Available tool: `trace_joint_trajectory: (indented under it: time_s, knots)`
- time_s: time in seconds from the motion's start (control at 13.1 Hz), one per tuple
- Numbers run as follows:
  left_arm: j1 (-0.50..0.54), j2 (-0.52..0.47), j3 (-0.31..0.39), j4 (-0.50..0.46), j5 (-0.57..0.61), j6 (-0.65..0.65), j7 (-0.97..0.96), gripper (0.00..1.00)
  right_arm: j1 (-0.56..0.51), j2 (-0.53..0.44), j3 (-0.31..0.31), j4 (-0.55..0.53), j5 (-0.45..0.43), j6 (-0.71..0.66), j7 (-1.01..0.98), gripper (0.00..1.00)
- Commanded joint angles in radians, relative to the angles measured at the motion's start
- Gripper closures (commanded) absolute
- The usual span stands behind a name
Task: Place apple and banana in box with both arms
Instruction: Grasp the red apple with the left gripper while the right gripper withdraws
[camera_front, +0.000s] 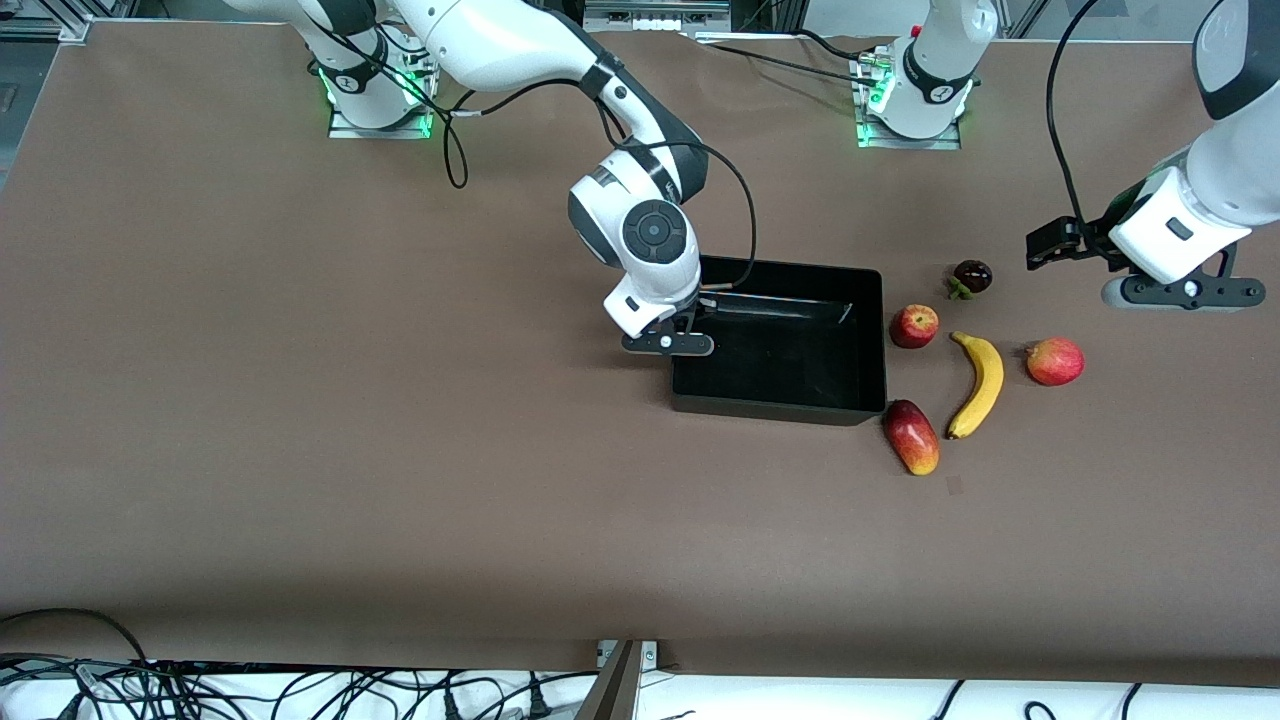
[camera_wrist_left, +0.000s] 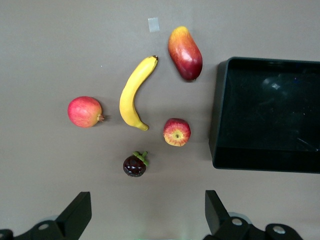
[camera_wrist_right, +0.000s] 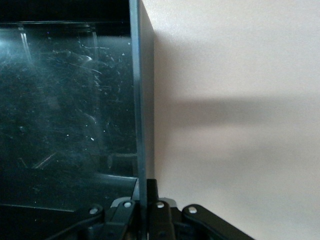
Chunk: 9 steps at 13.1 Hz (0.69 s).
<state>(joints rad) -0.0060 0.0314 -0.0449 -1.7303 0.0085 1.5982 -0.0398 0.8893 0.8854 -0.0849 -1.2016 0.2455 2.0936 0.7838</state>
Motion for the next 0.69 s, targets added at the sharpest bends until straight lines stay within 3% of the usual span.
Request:
trace_joint_trajectory:
  time_s: [0.0, 0.15, 0.31, 0.61]
  knots:
    - [-0.002, 0.008, -0.021, -0.034, 0.025, -0.008, 0.003, 0.0, 0.005, 0.026, -0.013, 0.042, 0.026, 0.02, 0.0, 1.0]
    - [-0.002, 0.008, -0.032, -0.06, 0.025, -0.004, 0.004, 0.0, -0.004, 0.029, -0.013, 0.042, 0.025, 0.02, -0.005, 0.53]
    - [-0.002, 0.01, -0.047, -0.115, 0.025, 0.017, 0.009, 0.0, -0.006, 0.021, -0.021, 0.043, 0.021, 0.019, -0.009, 0.0]
    - [0.003, 0.005, -0.084, -0.302, 0.025, 0.193, 0.229, 0.0, -0.058, -0.074, -0.039, 0.043, 0.014, -0.077, -0.011, 0.0]
